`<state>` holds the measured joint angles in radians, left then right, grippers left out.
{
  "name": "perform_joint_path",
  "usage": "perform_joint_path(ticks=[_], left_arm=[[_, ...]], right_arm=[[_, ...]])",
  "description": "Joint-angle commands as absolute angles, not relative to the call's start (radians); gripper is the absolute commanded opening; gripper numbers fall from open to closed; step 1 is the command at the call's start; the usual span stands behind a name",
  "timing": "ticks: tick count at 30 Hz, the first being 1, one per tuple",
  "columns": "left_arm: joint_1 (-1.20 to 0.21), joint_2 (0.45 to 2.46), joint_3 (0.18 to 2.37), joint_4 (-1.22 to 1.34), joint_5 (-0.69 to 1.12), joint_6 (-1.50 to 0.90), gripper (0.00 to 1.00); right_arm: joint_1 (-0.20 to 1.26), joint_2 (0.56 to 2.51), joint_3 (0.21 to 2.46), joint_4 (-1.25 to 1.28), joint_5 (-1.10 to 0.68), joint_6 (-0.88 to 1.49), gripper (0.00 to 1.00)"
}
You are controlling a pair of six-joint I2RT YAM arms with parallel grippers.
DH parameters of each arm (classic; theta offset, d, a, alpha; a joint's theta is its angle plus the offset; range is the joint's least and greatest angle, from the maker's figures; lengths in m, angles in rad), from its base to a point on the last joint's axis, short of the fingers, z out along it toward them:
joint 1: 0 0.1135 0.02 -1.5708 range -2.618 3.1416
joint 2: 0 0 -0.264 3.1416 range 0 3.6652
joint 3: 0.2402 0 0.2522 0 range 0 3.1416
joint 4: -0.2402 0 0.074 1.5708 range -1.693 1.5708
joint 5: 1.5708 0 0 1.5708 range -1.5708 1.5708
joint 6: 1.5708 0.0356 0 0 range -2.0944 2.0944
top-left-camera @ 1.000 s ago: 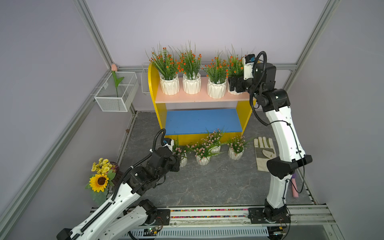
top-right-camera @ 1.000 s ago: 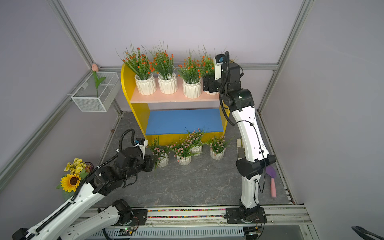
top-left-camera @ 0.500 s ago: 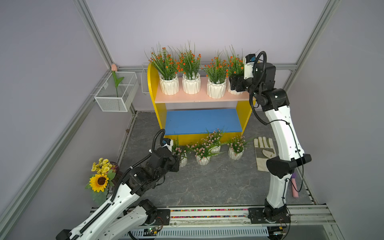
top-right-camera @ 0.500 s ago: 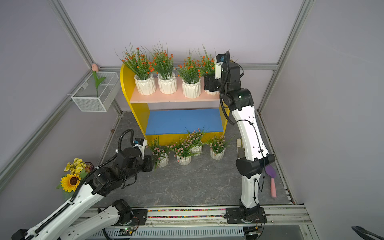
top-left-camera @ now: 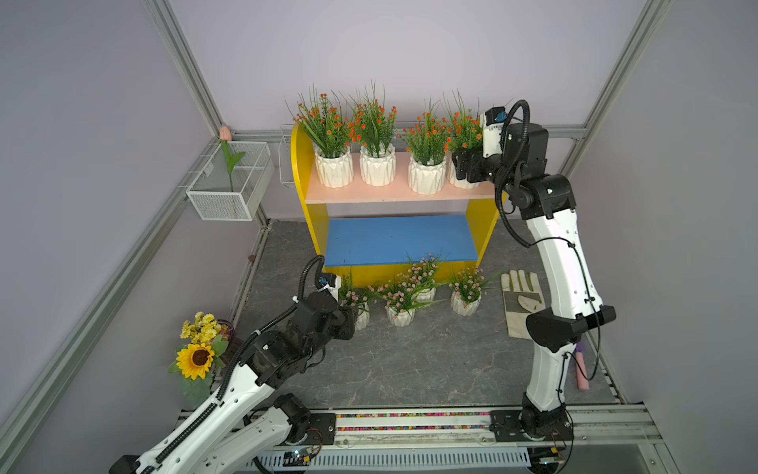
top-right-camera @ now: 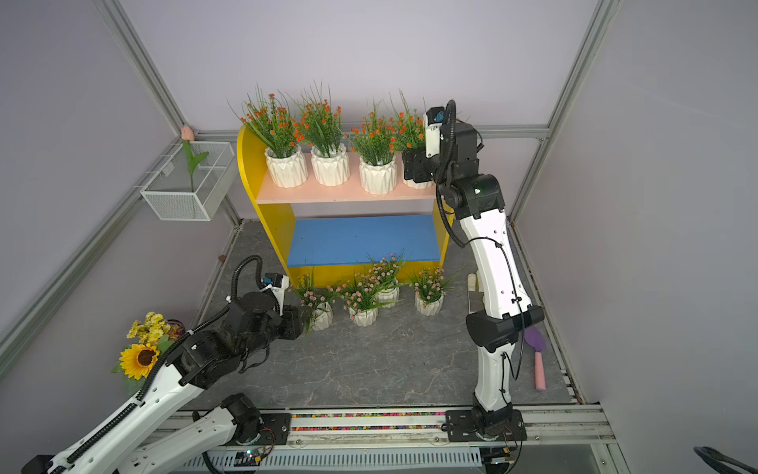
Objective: Place the baby's breath potted plants on the rack by color
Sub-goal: Place the baby's breath potted plant on the rack.
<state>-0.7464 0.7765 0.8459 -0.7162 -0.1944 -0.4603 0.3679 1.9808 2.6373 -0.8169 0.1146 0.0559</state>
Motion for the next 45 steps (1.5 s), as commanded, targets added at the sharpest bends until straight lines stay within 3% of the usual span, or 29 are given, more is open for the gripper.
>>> perform_joint_path(ticks=[1,23,24,27,29,31,38,39,41,42,45], left_arm=[[-0.742,0.761,0.849,-0.727,-0.209,-0.463,0.53],[-0.742,0.759,0.841,-0.718,-0.207,-0.448,0.65],[-0.742,0.76,0.842,-0.717,-0.209,-0.447,0.65],[-0.742,0.759,0.846,-0.714,-0.206,-0.447,0.64],[-0.742,0.764,0.847,-0.714,-0.205,-0.444,0.64],[-0.742,0.766,0.848,-0.716,-0.206,-0.445,0.64],[-0.742,0.769,0.854,-0.715,-0.206,-0.442,0.65],[-0.742,0.769,0.854,-0.715,-0.206,-0.442,0.65],[-0.742,0.771,0.854,-0.715,-0.204,-0.442,0.65],[-0.742,0.77,0.854,-0.714,-0.204,-0.442,0.65],[-0.742,0.769,0.854,-0.713,-0.204,-0.442,0.65]], right_arm=[[0.363,1.963,2.663,-0.804,0.105,0.062,0.88],[0.363,2.017,2.657,-0.818,0.058,0.077,0.88],[0.362,2.016,2.653,-0.814,0.059,0.079,0.95],[0.363,2.017,2.648,-0.802,0.048,0.08,0.9],[0.364,2.019,2.648,-0.802,0.049,0.081,0.96],[0.364,2.019,2.647,-0.804,0.065,0.084,0.88],[0.364,2.011,2.645,-0.81,0.078,0.08,0.88],[0.364,2.01,2.646,-0.809,0.076,0.078,0.95],[0.363,2.008,2.645,-0.809,0.073,0.075,0.91],[0.364,2.006,2.645,-0.808,0.071,0.074,0.95],[0.365,2.003,2.646,-0.816,0.073,0.073,0.88]])
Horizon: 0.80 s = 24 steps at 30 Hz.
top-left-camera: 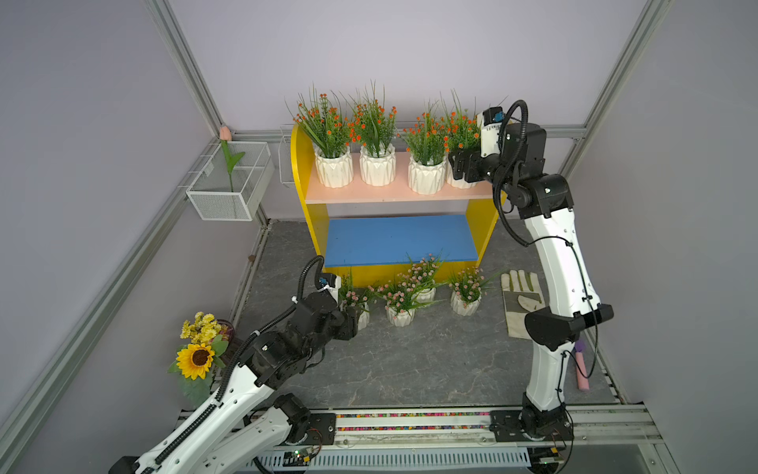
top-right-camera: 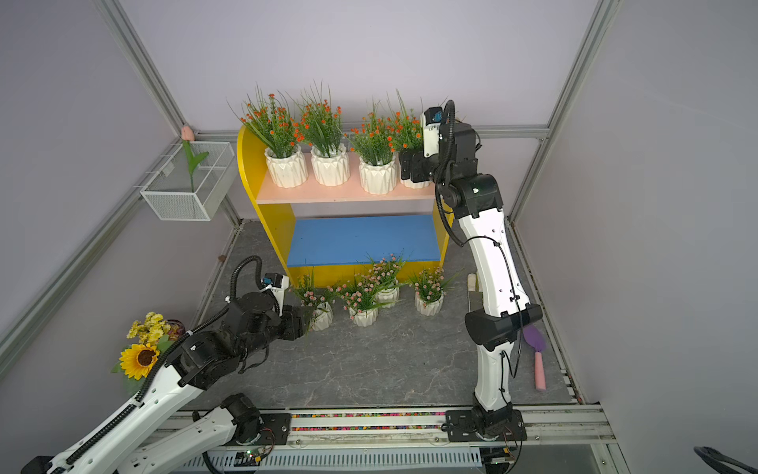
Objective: Place the baby's breath potted plants on the rack by color
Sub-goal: Place the baby's breath potted plant on the rack.
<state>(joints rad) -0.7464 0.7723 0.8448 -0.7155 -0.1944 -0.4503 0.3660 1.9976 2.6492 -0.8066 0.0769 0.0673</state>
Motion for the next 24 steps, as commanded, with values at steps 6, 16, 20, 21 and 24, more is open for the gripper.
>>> perform_joint_path(ticks=[6,16,20,21,24], left_arm=[[-0.742,0.766,0.848,-0.713,-0.203,-0.444,0.65],[-0.742,0.771,0.844,-0.705,-0.202,-0.442,0.66],[-0.742,0.776,0.841,-0.698,-0.199,-0.441,0.66],[-0.742,0.775,0.841,-0.697,-0.198,-0.443,0.66],[-0.742,0.775,0.838,-0.693,-0.195,-0.443,0.66]], right_arm=[[0.365,1.999,2.645,-0.816,0.069,0.071,0.88],[0.371,1.995,2.694,-0.888,0.038,0.049,0.88],[0.372,1.979,2.67,-0.892,0.046,0.051,0.88],[0.374,1.97,2.65,-0.877,0.042,0.047,0.88],[0.378,1.933,2.573,-0.814,0.044,0.049,0.88]])
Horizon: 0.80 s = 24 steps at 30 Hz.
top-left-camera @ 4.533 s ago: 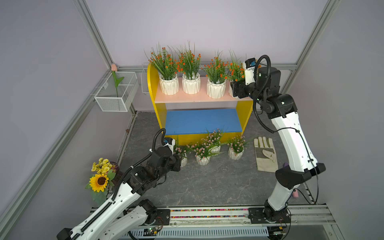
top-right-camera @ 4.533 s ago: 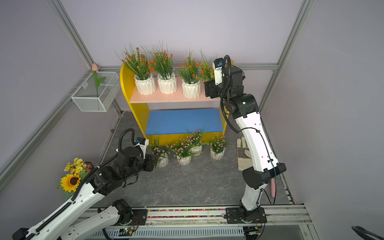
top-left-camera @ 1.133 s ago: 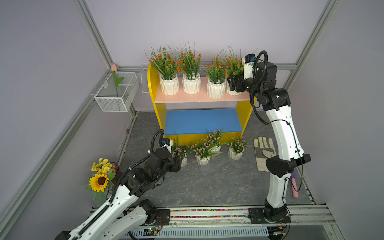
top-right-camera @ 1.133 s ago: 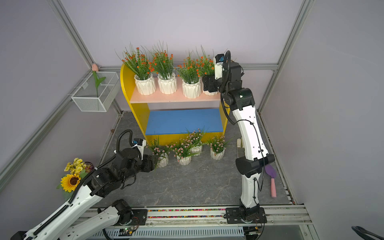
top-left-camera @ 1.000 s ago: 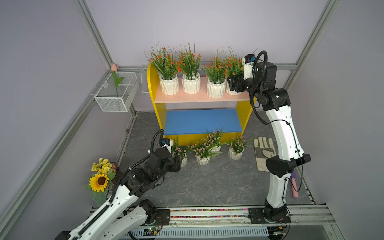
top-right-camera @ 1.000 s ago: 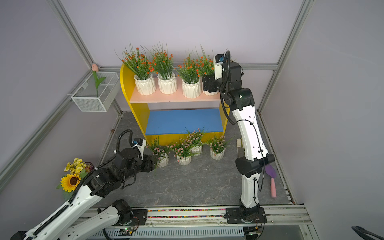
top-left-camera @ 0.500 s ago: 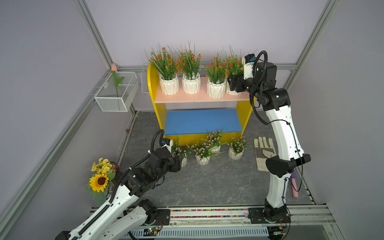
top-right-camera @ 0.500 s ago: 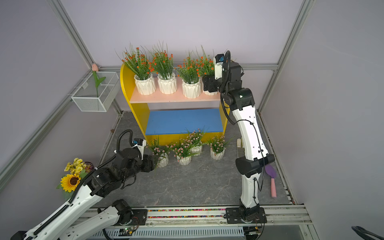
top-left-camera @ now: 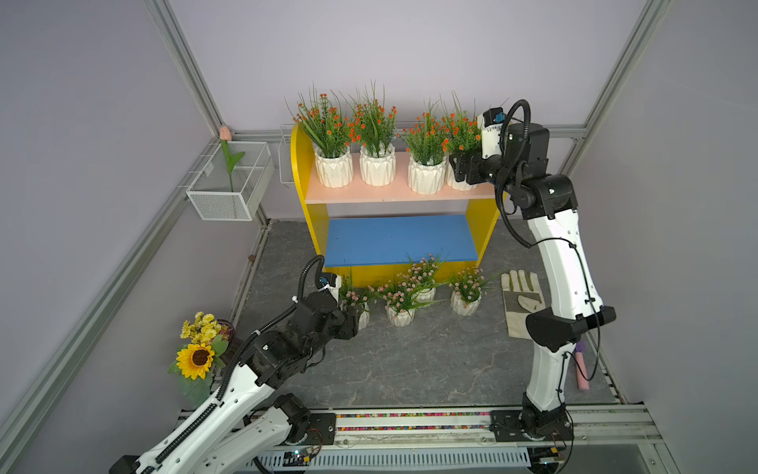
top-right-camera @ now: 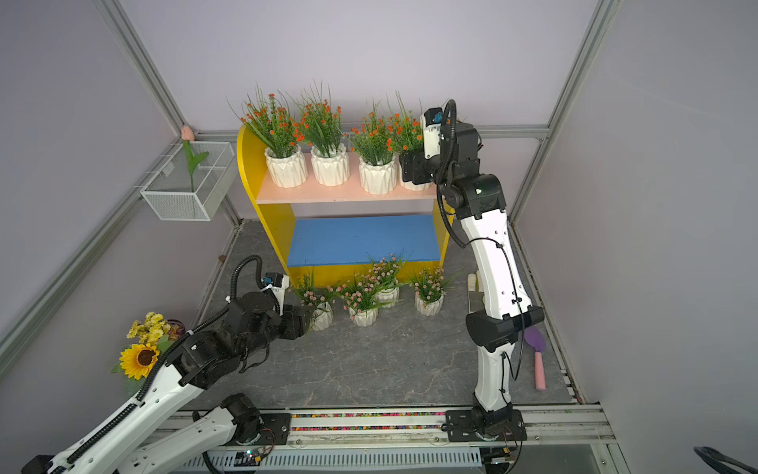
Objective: Place the baby's breath potted plants on the rack by color
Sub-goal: Place the baby's breath potted plant on the rack.
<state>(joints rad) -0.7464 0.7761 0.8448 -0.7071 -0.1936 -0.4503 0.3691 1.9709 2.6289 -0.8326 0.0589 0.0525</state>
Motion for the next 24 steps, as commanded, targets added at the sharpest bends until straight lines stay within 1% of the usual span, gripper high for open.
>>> perform_joint_path(ticks=[1,13,24], left_arm=[[-0.742,0.775,0.838,-0.695,-0.194,-0.445,0.66],[-0.742,0.76,0.83,-0.701,-0.204,-0.447,0.67],[-0.742,0.76,0.828,-0.706,-0.209,-0.447,0.68]], right_arm=[[0.377,1.921,2.553,-0.792,0.047,0.052,0.88],[0.378,1.903,2.533,-0.646,0.072,0.049,0.88],[0.377,1.914,2.573,-0.664,0.085,0.048,0.88]])
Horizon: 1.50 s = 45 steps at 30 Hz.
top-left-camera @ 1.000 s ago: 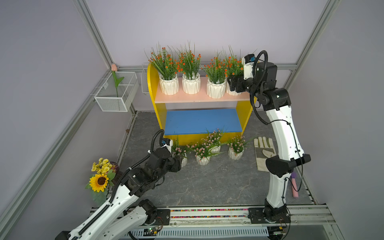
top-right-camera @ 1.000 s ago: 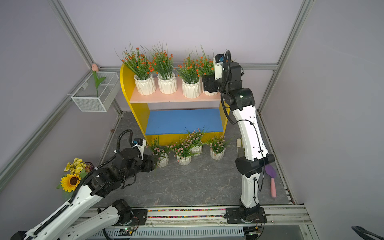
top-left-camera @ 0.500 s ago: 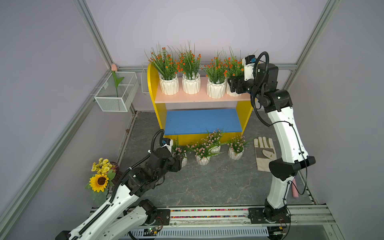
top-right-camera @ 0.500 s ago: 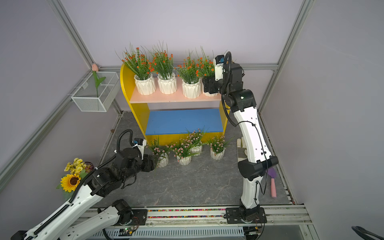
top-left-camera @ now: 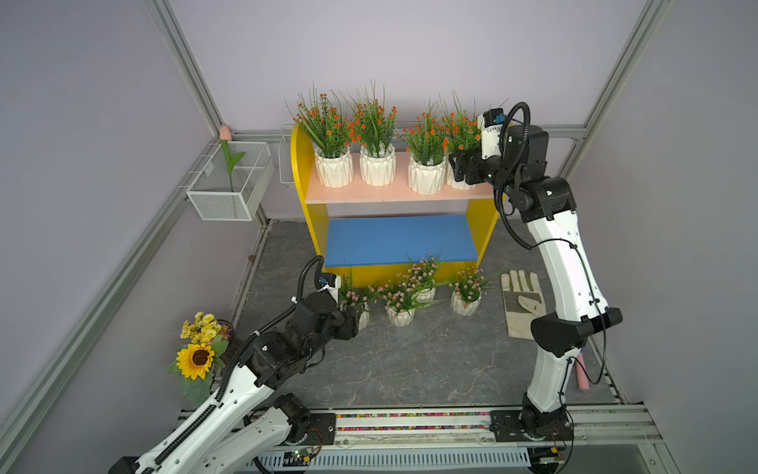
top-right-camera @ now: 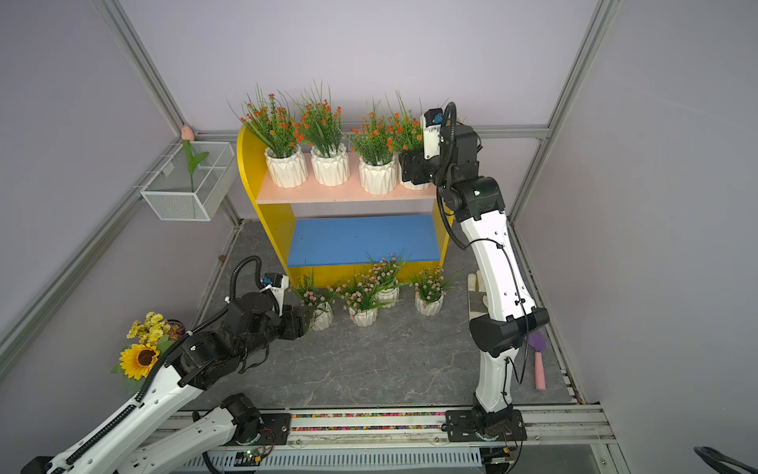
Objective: Place the baby's breath potted plants on the rack by color
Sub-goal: Place the baby's breath potted plant on the rack.
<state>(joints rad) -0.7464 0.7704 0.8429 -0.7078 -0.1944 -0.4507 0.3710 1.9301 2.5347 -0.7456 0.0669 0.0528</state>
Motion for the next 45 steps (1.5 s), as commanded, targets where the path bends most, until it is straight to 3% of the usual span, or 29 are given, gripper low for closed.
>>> perform_joint_path(ticks=[1,25,33,36,45], left_arm=[[-0.742,0.759,0.829,-0.706,-0.208,-0.447,0.68],[-0.742,0.759,0.839,-0.716,-0.211,-0.437,0.7],[-0.742,0.763,0.829,-0.693,-0.207,-0.438,0.71],[-0.742,0.765,0.829,-0.694,-0.205,-0.438,0.71],[-0.742,0.791,0.835,-0.678,-0.195,-0.442,0.71]], right_arm=[[0.377,1.914,2.576,-0.666,0.088,0.044,0.88],[0.374,1.934,2.535,-0.625,0.131,0.036,0.88],[0.374,1.841,2.245,-0.491,0.133,0.052,0.89],[0.373,1.793,2.138,-0.439,0.132,0.056,0.98],[0.371,1.713,1.985,-0.372,0.119,0.057,0.98]])
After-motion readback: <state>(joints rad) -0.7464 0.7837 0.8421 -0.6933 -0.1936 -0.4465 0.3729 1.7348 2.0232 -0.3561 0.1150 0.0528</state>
